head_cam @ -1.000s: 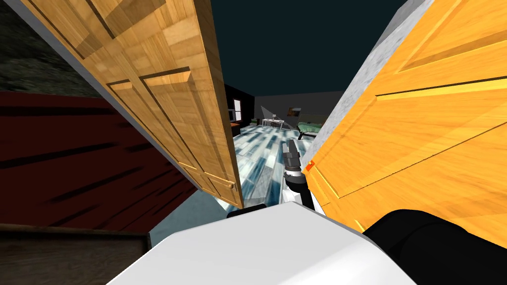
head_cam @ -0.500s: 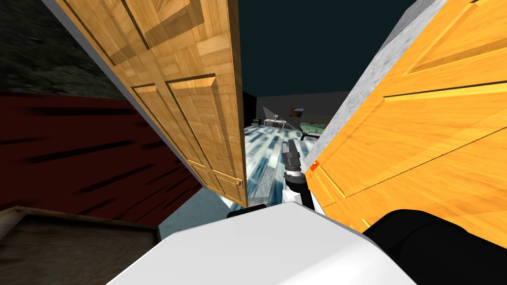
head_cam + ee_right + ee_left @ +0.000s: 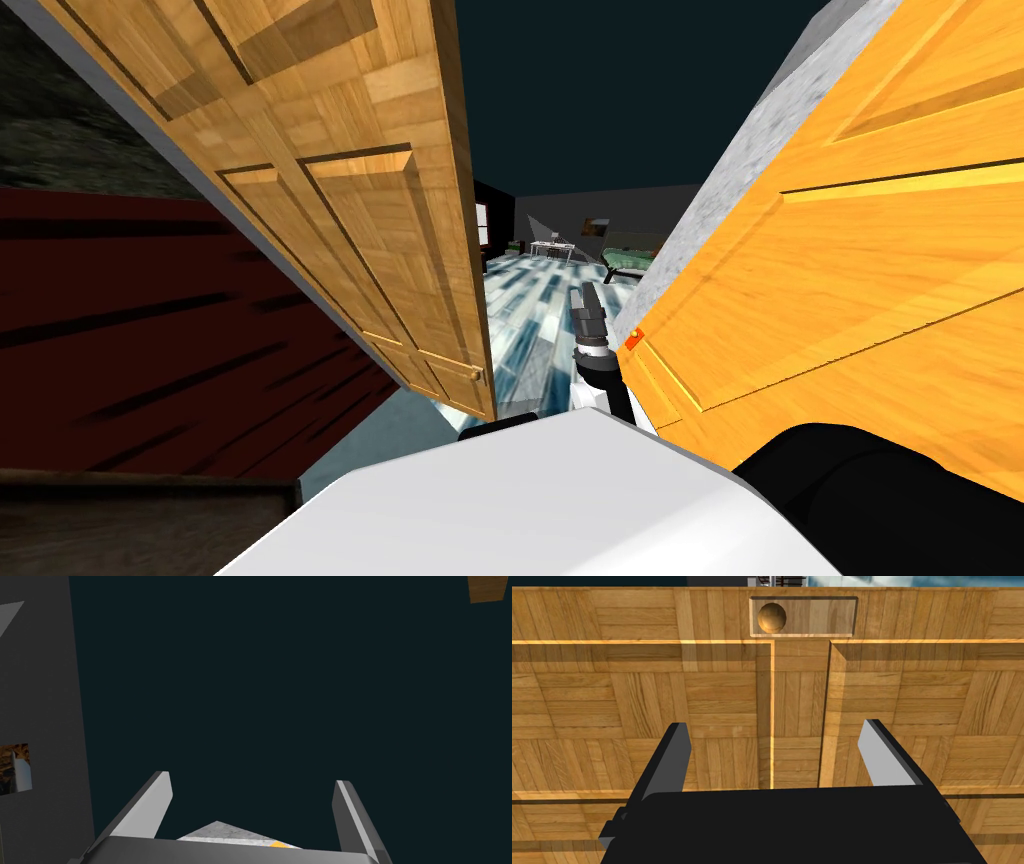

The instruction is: Push the door open

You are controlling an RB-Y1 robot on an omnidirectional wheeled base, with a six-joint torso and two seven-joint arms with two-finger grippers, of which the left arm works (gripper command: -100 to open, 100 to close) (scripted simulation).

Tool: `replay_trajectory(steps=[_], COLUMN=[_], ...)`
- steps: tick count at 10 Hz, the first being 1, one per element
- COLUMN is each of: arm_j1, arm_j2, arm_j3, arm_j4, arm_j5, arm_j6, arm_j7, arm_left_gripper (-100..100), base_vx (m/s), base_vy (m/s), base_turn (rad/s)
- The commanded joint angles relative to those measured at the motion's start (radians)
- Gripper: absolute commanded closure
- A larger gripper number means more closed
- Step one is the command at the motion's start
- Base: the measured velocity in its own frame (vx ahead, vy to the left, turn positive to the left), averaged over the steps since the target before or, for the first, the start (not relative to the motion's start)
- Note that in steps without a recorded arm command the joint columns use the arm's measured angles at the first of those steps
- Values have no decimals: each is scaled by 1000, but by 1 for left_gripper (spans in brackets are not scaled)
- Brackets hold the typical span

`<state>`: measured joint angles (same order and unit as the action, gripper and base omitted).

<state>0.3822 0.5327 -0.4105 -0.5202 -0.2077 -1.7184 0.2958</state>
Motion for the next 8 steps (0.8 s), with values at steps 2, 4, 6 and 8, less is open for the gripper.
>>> replay_trajectory(steps=[2,4,6,8], arm_j1=[-17,-28,-35,-39], arm_j2=[-12,-17,-19,-19], arm_j3=[0,1,4,7], arm_j4=[-5,-11,-16,-19], arm_j5=[1,3,5,9], arm_j6=[22,45,67,89], arm_j7=[2,6,10,17], arm_left_gripper=[-100,-100,-100,-100], base_vx=[162,150,115,144], base_vy=[-135,-142,-121,-116], base_turn=[-43,-53,-30,-27])
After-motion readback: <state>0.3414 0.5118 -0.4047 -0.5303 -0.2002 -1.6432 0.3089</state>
